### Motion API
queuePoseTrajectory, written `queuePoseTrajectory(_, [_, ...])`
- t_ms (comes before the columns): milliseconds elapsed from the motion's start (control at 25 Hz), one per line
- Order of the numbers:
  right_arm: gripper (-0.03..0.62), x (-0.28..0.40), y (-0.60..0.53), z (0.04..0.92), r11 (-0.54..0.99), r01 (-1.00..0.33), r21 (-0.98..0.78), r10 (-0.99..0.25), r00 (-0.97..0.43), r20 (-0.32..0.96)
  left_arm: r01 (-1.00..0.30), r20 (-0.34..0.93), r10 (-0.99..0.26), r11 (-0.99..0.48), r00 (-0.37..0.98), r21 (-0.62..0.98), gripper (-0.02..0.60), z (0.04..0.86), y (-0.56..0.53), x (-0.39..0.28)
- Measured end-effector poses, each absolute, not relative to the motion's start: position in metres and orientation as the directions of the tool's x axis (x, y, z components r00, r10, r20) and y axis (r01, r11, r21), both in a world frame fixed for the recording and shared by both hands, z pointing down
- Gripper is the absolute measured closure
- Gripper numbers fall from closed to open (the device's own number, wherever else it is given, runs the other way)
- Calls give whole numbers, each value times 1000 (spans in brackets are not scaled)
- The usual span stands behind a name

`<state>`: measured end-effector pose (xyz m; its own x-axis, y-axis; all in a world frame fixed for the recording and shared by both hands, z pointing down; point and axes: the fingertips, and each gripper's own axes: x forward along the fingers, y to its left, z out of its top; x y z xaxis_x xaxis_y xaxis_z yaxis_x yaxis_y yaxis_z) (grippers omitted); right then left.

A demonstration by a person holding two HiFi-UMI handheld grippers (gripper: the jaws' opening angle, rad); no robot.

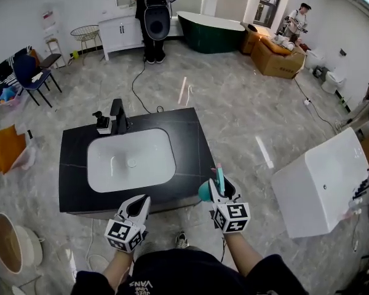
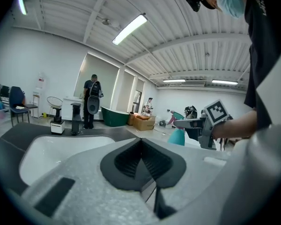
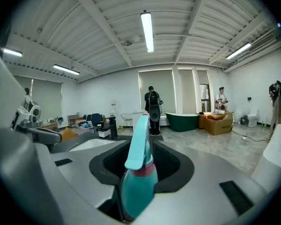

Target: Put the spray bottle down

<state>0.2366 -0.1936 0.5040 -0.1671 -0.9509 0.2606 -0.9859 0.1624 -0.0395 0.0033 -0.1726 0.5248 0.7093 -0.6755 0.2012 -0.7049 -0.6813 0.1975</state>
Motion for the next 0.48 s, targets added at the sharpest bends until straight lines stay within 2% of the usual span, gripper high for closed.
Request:
queuePoseTrajectory(200, [451,249,-230,495,244,-970,-18,-942,-241,232,-763,207,-734,-614,647,202,571,526,-167,12])
queuePoseTrajectory(480, [450,251,-281,497,282,-959,-14,-936,-279,216,-808,231,-774,-554,589,201,571,535,-177,4])
